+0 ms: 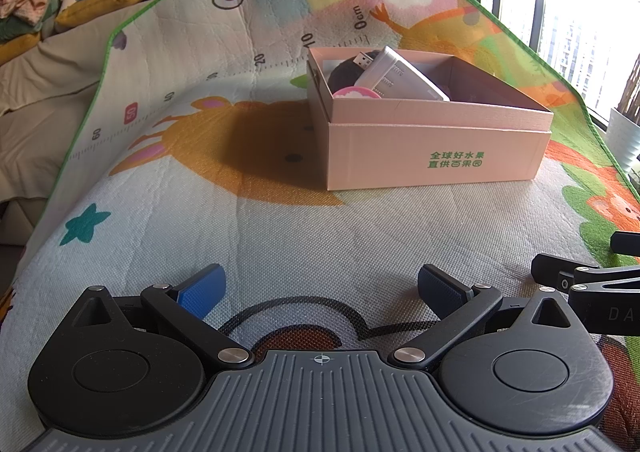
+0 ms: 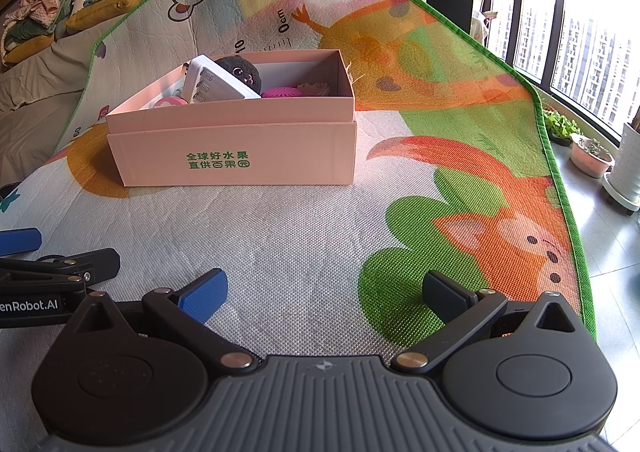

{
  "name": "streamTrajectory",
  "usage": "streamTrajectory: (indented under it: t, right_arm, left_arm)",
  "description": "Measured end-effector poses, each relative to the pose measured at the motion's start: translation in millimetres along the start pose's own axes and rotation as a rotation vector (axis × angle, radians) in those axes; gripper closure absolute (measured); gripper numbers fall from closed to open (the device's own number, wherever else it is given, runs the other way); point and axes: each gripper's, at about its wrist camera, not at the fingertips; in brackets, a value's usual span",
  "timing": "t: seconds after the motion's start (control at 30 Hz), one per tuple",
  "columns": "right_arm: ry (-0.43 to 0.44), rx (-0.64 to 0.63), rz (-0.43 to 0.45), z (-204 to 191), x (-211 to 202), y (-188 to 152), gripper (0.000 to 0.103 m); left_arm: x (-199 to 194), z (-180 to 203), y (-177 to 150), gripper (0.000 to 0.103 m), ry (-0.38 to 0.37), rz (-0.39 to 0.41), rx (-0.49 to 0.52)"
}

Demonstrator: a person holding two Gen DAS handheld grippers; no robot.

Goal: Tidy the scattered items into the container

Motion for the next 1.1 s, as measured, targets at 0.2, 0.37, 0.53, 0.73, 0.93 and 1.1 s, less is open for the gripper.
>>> streamTrajectory:
  t: [0.2,0.37,0.53,0.73,0.93,1.1]
  right_arm:
    - [0.000,0.000,0.000,-0.3,0.2,0.1,0.000]
    - [0.000,0.000,0.000,-0.5,0.4,0.1,0.000]
    - [0.000,0.000,0.000,0.0,0.1,0.1,0.000]
    - [0.000,0.000,0.000,-0.9,0.5,0.0,0.000]
    - [0.000,0.000,0.000,-0.3,0.2,-0.3,0.000]
    - [0.000,0.000,0.000,-0.3,0.0,-0.4,0.000]
  left_arm:
    - [0.0,0.3,0.2,0.000,0.000,0.000,0.000]
    - [0.3,0.2,0.6,0.000,-0.005,-0.002,-0.005]
    - [0.9,0.7,0.7,0.000,-0.002,-0.003,-0.002]
    - [0.9,0.3,0.5,0.000,-0.001,-0.001,0.000]
    - [0.9,0.4,0.9,0.000,-0.004,-0.002,-0.002]
    - [1.7,1.4,1.7,0.000,-0.002,0.000,0.004]
Point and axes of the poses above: each gripper's, at about its wrist camera, not at the fingertips, and x roughly the way its jaws point, z to its right, y to its top, and after that the axes turned 12 degrees about y, right-handed
